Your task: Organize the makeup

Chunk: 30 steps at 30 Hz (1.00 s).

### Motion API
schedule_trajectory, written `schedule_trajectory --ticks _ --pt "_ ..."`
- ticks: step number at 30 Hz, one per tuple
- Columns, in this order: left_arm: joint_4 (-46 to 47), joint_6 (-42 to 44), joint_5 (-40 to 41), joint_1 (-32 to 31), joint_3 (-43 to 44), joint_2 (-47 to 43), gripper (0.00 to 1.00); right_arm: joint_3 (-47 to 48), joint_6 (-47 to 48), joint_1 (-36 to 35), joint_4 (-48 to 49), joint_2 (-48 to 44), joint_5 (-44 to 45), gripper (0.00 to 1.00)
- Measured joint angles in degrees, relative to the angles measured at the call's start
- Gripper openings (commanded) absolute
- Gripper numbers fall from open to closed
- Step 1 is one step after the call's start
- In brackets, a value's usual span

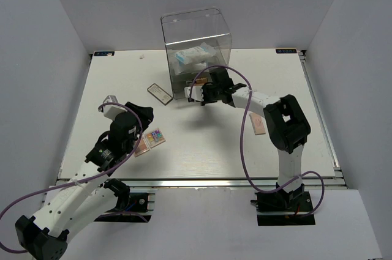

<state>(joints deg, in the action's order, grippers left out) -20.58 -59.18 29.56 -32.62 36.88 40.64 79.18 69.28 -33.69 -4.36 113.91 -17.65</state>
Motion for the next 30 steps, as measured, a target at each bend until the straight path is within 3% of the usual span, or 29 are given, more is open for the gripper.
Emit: schedule_trajectory --ticks 2,7,13,16,22,25,29,30 --pt "0.07 -0.07 0.00 0.00 0.00 0.31 0.59 1.57 -1.03 -0.09 0.26 1.33 1.11 0.32" --pt "0.48 -0.22 -0.07 0.00 -0.07 1.55 0.59 4.85 -1.95 -0.07 1.84 3.39 3.30 0.55" --pt "1.81 -0.28 -0.59 0.00 -0.63 3.10 0.60 6.36 -2.47 -0.15 2.47 4.83 4.04 0.76" --pt "2.14 -0.52 -1.01 0.00 -1.07 3.26 0.60 6.38 -2.49 -0.20 2.80 5.64 4.35 0.80" --pt "3.15 -1.33 -1.77 0.00 -1.97 3.23 0.60 6.38 -2.69 -0.17 2.97 5.75 4.94 0.82" --pt "3.87 -1.55 -2.05 0.00 -2.51 3.23 0.59 6.14 -2.67 -0.17 3.28 5.73 4.98 0.77" --pt "4.44 -1.92 -2.56 0.00 -2.82 3.26 0.54 4.00 -2.45 0.02 3.96 4.70 3.39 0.55" --pt "4.68 -2.01 -2.62 0.00 -2.84 3.23 0.52 3.34 -2.47 0.17 3.76 4.17 2.69 0.38"
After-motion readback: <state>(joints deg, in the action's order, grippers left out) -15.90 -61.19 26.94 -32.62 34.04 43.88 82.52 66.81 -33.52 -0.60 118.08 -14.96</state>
